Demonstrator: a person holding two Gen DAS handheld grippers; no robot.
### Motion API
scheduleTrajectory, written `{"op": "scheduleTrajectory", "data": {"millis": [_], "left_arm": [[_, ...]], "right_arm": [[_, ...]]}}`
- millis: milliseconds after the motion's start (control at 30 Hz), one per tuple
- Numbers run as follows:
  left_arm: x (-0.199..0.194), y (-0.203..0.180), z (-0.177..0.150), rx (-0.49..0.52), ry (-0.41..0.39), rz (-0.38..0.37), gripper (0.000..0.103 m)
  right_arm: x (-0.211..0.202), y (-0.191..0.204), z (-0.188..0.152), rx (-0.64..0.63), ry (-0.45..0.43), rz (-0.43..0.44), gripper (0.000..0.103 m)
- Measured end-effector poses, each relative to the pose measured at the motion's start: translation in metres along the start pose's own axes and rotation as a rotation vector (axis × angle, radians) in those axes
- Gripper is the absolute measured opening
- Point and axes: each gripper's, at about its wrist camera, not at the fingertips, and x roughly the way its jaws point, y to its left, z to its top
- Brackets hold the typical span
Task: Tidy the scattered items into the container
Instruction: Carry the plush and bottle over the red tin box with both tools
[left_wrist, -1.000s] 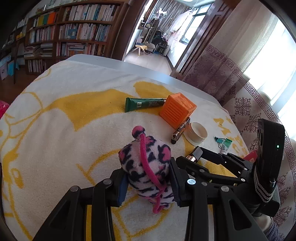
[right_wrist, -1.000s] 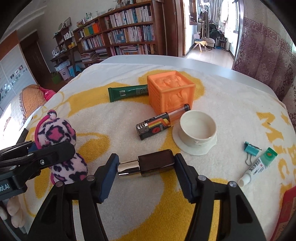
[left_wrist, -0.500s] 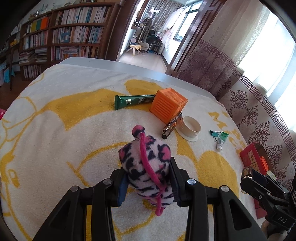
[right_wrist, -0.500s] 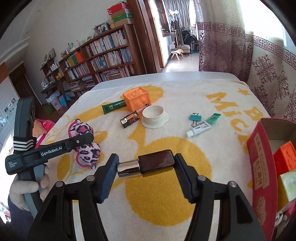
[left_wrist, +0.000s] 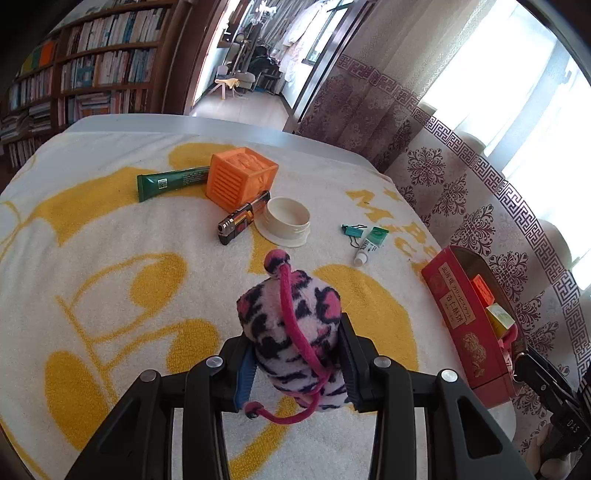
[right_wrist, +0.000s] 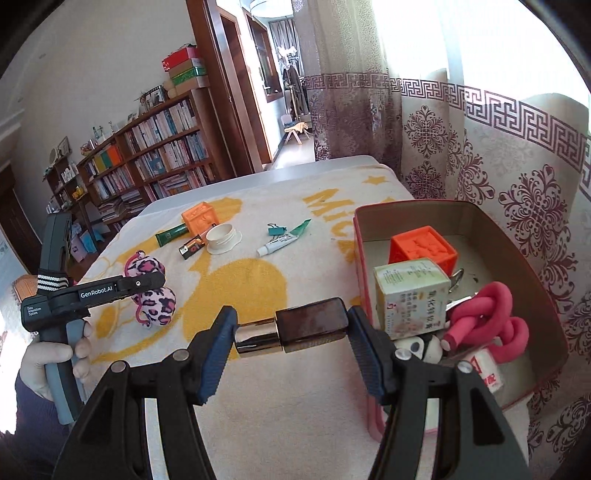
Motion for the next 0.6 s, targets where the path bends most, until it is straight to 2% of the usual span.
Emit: {"op": "scheduleTrajectory", "data": {"millis": [267,400,533,600], "left_arm": [[0.002,-0.056,-0.001,0.094,0.010,-0.047,0.041],[0.006,-0.076,-0.003,0.117,0.023,-0.061,0.041],[0.009,-0.091,-0.007,0.133,0.030,-0.056,0.041],[0.011,-0.097,-0.009,0.140,0.035,-0.056,0.041]], "right_arm": [[-0.030,-0.054,-0.012,0.065,-0.033,-0.096,0.066],[-0.027,-0.073,-0.017,0.102,-0.021,-0.091,0.066],[-0.022,-0.075,-0.020,0.086,0.006,-0.075,0.066],[-0.024,-0.080,-0.021,0.098,0.000,-0.067,0.071]]}}
